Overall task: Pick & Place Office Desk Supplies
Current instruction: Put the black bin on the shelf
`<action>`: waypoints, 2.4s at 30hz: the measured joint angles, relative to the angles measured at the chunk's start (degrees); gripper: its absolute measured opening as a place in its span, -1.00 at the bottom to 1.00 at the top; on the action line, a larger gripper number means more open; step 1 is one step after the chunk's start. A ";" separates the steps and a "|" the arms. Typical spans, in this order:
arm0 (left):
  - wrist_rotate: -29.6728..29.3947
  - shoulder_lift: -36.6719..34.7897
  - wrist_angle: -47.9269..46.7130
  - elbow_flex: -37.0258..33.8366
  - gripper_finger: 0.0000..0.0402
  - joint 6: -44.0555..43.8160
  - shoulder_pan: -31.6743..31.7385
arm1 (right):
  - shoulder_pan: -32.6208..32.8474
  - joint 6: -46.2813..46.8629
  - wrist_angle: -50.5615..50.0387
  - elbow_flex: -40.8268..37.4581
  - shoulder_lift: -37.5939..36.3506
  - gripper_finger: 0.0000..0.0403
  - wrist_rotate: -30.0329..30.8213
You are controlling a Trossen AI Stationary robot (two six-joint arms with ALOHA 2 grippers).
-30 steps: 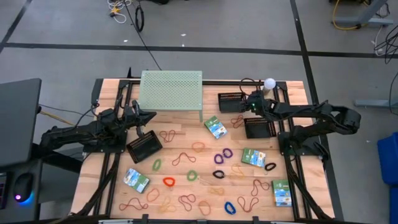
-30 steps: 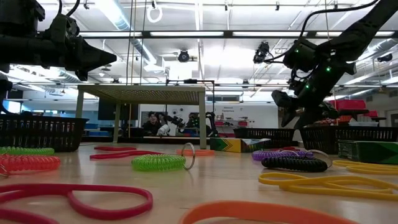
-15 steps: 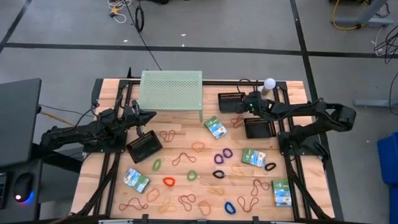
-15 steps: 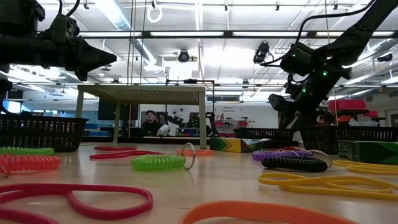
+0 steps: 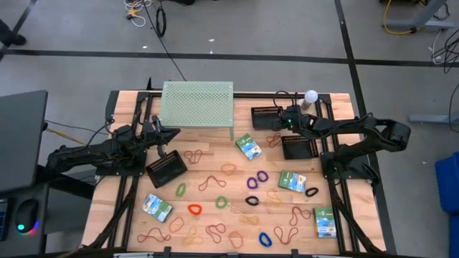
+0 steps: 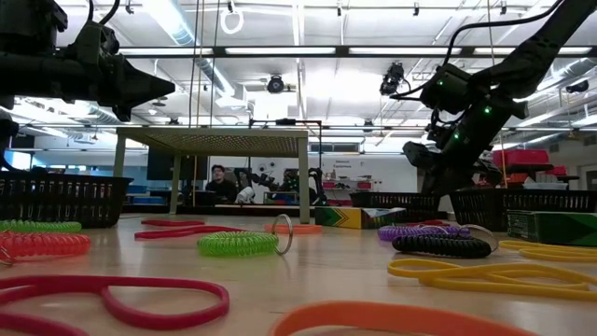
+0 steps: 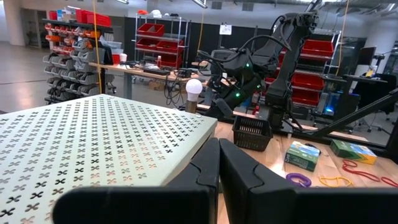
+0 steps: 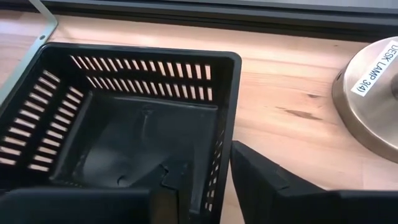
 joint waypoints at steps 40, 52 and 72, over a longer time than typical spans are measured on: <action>-0.85 0.00 -0.02 0.01 -0.95 -0.07 0.04 | 0.09 -3.48 2.40 0.00 -0.11 -0.87 0.17; -0.86 0.00 -0.02 0.01 -0.95 -0.04 0.04 | 0.49 -4.76 3.64 0.00 -2.27 -0.88 0.72; -0.85 0.00 -0.04 0.01 -0.95 -0.02 0.02 | 4.45 -9.92 -4.79 8.01 -14.38 -0.88 2.85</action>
